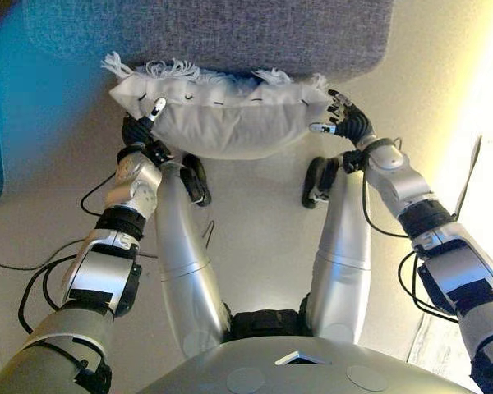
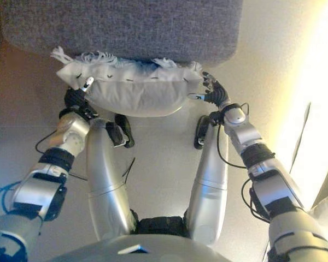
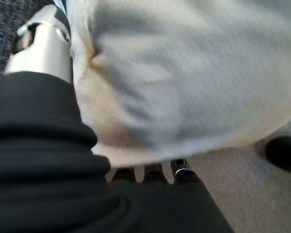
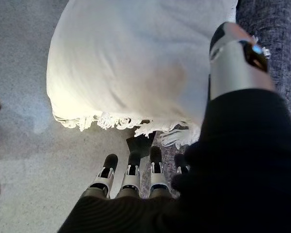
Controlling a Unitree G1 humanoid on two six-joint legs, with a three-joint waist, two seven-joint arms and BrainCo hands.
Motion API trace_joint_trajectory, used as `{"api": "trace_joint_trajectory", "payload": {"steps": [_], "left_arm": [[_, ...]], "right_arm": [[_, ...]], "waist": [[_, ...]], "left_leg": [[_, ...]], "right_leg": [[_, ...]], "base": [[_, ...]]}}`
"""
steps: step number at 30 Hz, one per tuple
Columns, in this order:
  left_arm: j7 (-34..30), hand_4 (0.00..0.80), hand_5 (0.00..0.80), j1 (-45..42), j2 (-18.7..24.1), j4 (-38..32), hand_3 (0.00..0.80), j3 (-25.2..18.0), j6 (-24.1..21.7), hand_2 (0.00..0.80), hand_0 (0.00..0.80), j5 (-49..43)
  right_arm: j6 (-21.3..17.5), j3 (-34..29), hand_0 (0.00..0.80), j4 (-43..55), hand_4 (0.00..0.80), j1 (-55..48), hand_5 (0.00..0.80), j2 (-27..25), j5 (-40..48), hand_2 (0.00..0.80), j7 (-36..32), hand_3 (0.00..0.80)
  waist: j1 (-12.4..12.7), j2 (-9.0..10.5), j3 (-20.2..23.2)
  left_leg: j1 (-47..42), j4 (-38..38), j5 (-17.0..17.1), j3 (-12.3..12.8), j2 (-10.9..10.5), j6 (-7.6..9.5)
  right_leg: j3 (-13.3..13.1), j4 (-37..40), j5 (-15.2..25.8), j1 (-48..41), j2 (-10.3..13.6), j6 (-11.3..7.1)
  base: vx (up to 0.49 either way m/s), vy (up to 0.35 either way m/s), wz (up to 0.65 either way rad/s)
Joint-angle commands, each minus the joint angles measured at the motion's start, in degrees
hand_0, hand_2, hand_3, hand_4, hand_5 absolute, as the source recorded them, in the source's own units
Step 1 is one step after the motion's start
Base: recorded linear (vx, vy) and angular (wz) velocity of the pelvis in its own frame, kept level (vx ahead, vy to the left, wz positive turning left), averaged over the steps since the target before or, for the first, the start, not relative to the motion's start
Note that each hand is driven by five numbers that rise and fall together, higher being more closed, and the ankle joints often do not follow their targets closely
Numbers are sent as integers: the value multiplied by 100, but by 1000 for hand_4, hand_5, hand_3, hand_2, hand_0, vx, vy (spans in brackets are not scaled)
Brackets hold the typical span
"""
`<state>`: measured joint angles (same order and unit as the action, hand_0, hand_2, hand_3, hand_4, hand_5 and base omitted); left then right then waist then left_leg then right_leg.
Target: Pick up the cushion and take it to the sofa
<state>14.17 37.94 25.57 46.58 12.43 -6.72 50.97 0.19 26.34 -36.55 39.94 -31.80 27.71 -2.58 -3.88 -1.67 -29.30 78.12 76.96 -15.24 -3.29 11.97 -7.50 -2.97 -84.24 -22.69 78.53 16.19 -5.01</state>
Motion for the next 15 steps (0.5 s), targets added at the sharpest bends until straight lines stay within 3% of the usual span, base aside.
{"api": "trace_joint_trajectory", "payload": {"steps": [1,9,10,12,13,14,15], "left_arm": [[-361,0,0,261,177,95,0,102,-30,0,0,116],[-679,0,0,438,145,219,0,297,225,0,0,221],[-671,97,97,478,131,233,97,318,226,97,97,200],[-689,511,511,518,110,255,511,340,196,511,511,211],[-697,747,747,539,107,243,747,347,209,747,747,221],[-709,800,800,553,104,230,800,353,216,800,800,222],[-737,800,800,569,85,235,800,374,201,800,800,199]], "right_arm": [[-75,229,0,166,0,341,0,-100,-53,0,-286,0],[-2,569,0,-9,0,781,0,1,-147,0,-474,0],[55,629,0,-28,0,860,0,35,-239,0,-487,0],[135,714,439,-65,439,969,439,83,-342,439,-525,439],[183,759,775,-75,775,1019,775,101,-377,775,-511,775],[214,784,800,-81,800,1049,800,109,-382,800,-484,800],[245,813,800,-111,800,1099,800,129,-354,800,-437,800]], "waist": [[-79,-121,-38],[-32,-165,-46],[-24,-169,-47],[-10,-179,-47],[-2,-187,-48],[1,-193,-48],[9,-204,-48]], "left_leg": [[-95,298,-546,298,108,242],[-36,331,-535,321,101,212],[-22,333,-535,319,98,208],[-5,333,-526,323,98,207],[-6,328,-517,327,100,201],[-7,323,-509,328,100,194],[-13,301,-493,335,101,187]], "right_leg": [[-155,891,904,-55,130,-35],[-190,934,978,-4,177,-60],[-197,941,985,8,183,-63],[-201,947,999,25,195,-64],[-207,949,1005,27,203,-66],[-211,950,1009,26,207,-67],[-214,977,1027,18,219,-71]], "base": [[-6,30,1],[0,4,0],[0,0,0],[0,0,0],[0,0,0],[0,0,0],[0,0,0]]}}
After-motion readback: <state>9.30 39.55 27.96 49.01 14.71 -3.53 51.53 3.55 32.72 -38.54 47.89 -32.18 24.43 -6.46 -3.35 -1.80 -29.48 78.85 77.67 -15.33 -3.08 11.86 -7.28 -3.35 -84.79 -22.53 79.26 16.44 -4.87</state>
